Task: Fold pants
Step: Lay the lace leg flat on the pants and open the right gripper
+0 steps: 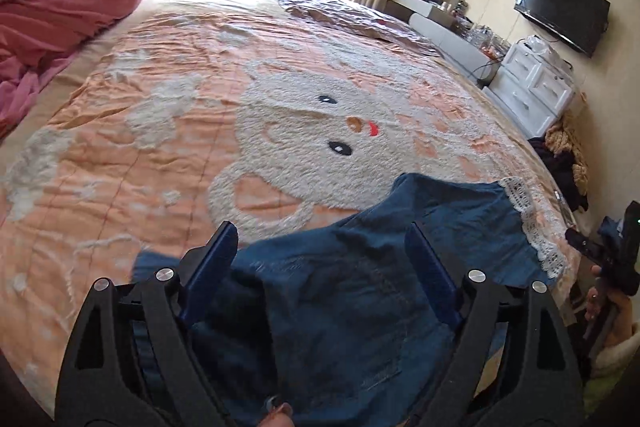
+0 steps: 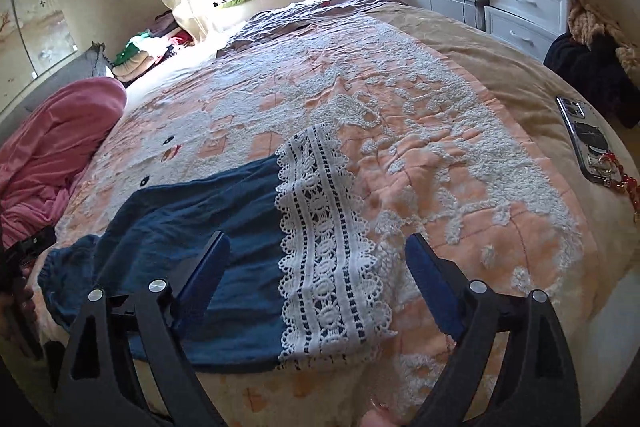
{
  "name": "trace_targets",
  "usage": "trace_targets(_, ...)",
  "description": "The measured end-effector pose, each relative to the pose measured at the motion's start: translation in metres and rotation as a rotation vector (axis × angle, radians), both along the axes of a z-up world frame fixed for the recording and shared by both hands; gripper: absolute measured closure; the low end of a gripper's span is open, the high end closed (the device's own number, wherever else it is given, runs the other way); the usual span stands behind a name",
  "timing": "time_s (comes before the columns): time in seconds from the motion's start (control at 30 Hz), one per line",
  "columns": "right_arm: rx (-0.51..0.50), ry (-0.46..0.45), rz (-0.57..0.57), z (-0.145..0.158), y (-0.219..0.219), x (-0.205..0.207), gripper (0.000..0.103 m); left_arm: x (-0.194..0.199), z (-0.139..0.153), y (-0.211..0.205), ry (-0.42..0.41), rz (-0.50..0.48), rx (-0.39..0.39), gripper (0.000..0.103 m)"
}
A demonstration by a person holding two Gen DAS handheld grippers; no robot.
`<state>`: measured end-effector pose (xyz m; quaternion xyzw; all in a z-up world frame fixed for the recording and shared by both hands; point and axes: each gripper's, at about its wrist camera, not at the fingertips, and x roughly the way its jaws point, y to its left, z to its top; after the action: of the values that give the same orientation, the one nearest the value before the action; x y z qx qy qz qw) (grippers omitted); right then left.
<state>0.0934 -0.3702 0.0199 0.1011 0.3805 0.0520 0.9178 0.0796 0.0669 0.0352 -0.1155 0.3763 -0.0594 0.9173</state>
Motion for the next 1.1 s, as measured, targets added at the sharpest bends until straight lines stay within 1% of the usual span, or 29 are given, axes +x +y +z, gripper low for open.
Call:
trace_targets(0.1, -0.001, 0.006, -0.02, -0.003, -0.001, -0.005, 0.011, -0.024, -0.006, 0.021, -0.002, 0.089, 0.071, 0.024)
trace_targets(0.13, -0.004, 0.015, -0.029, -0.005, -0.001, -0.007, 0.011, -0.03, -0.006, 0.029, -0.006, 0.113, 0.082, 0.024)
trace_targets(0.17, -0.006, 0.017, -0.034, -0.007, -0.002, -0.008, 0.011, -0.035, -0.006, 0.038, -0.005, 0.137, 0.087, 0.021)
trace_targets(0.23, -0.017, 0.018, -0.045, -0.01, -0.003, -0.013, 0.011, -0.041, -0.009, 0.054, 0.009, 0.176, 0.092, 0.019)
trace_targets(0.27, -0.02, 0.022, -0.057, -0.011, -0.005, -0.014, 0.011, -0.041, -0.011, 0.06, 0.021, 0.188, 0.084, 0.019)
trace_targets(0.37, 0.018, -0.024, -0.095, -0.01, -0.016, -0.029, 0.011, -0.039, -0.017, 0.07, 0.053, 0.197, 0.048, 0.019)
trace_targets(0.43, 0.027, -0.016, -0.116, -0.015, -0.022, -0.035, 0.011, -0.035, -0.024, 0.069, 0.074, 0.189, 0.037, 0.019)
trace_targets(0.53, 0.037, 0.011, -0.124, -0.022, -0.027, -0.038, 0.011, -0.025, -0.035, 0.063, 0.097, 0.154, -0.031, 0.019)
trace_targets(0.57, 0.043, 0.012, -0.119, -0.024, -0.027, -0.038, 0.012, -0.022, -0.038, 0.06, 0.101, 0.144, -0.047, 0.029)
trace_targets(0.6, 0.046, 0.013, -0.113, -0.025, -0.027, -0.038, 0.012, -0.02, -0.042, 0.057, 0.112, 0.157, -0.041, 0.042)
trace_targets(0.63, 0.039, 0.016, -0.11, -0.025, -0.025, -0.037, 0.012, -0.019, -0.045, 0.054, 0.121, 0.179, -0.003, 0.049)
trace_targets(0.67, 0.031, 0.016, -0.104, -0.026, -0.023, -0.036, 0.013, -0.018, -0.046, 0.053, 0.117, 0.182, 0.02, 0.06)
trace_targets(0.7, 0.026, 0.017, -0.096, -0.026, -0.022, -0.034, 0.017, -0.018, -0.047, 0.053, 0.117, 0.182, 0.037, 0.064)
trace_targets(0.73, 0.024, 0.021, -0.088, -0.027, -0.02, -0.032, 0.024, -0.018, -0.047, 0.054, 0.121, 0.182, 0.039, 0.066)
trace_targets(0.77, 0.026, 0.022, -0.082, -0.028, -0.019, -0.03, 0.032, -0.018, -0.045, 0.056, 0.122, 0.173, 0.038, 0.069)
trace_targets(0.8, 0.028, 0.026, -0.07, -0.029, -0.017, -0.028, 0.056, -0.019, -0.042, 0.057, 0.122, 0.159, 0.049, 0.073)
trace_targets(0.83, 0.026, 0.035, -0.061, -0.03, -0.015, -0.026, 0.079, -0.02, -0.036, 0.059, 0.116, 0.148, 0.069, 0.074)
trace_targets(0.87, 0.02, 0.035, -0.055, -0.029, -0.013, -0.026, 0.08, -0.022, -0.031, 0.06, 0.109, 0.142, 0.088, 0.074)
trace_targets(0.93, 0.012, 0.008, -0.033, -0.025, -0.009, -0.031, 0.083, -0.025, -0.024, 0.064, 0.1, 0.145, 0.131, 0.074)
trace_targets(1.03, 0.017, -0.007, -0.024, -0.022, -0.009, -0.037, 0.083, -0.029, -0.03, 0.071, 0.103, 0.162, 0.104, 0.074)
trace_targets(1.1, -0.008, 0.024, -0.022, -0.029, -0.008, -0.035, 0.083, -0.028, -0.041, 0.072, 0.119, 0.172, 0.102, 0.071)
